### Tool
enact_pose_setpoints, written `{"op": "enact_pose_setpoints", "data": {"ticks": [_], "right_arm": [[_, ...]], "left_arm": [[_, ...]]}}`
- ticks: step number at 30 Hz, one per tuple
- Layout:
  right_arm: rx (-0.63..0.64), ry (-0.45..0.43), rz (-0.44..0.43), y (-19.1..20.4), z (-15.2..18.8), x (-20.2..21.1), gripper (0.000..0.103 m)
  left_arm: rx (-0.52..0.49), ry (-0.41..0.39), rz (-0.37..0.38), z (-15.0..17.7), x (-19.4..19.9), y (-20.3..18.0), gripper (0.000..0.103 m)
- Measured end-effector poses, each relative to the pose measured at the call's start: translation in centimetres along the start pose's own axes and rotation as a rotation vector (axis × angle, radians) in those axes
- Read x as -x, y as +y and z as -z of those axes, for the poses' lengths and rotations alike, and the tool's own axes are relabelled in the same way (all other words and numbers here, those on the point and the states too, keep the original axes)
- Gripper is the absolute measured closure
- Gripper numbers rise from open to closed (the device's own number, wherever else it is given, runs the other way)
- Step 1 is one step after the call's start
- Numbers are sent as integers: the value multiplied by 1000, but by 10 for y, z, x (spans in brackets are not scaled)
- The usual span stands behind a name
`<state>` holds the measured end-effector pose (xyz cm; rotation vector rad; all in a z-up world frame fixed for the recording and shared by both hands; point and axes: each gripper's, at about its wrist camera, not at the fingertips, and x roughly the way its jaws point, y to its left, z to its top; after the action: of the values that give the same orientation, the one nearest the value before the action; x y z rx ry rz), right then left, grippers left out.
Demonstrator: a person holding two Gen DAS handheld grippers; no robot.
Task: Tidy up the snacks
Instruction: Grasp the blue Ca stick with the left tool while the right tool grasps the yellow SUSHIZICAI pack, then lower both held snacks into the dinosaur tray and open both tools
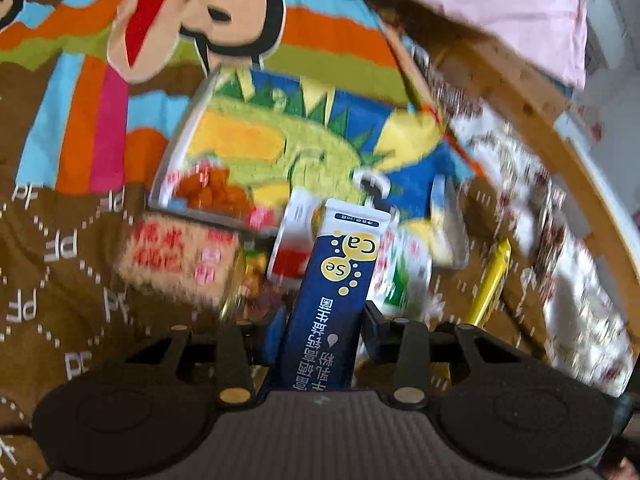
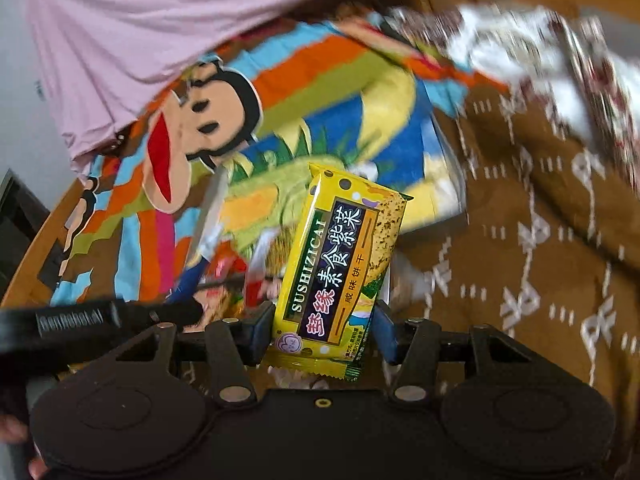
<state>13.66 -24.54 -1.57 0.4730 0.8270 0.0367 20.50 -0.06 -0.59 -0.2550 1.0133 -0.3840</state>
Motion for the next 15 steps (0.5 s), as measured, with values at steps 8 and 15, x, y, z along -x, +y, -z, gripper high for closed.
{"op": "enact_pose_setpoints", "data": {"ticks": [8,15], "right_arm": [[172,-157,-4,15,-37,-24,49],[227,-190,-26,32,-71,-83,49]], "left_arm": [[112,-244,53,-33,-10,24,59],[155,-409,36,-79,-33,39,59]]}}
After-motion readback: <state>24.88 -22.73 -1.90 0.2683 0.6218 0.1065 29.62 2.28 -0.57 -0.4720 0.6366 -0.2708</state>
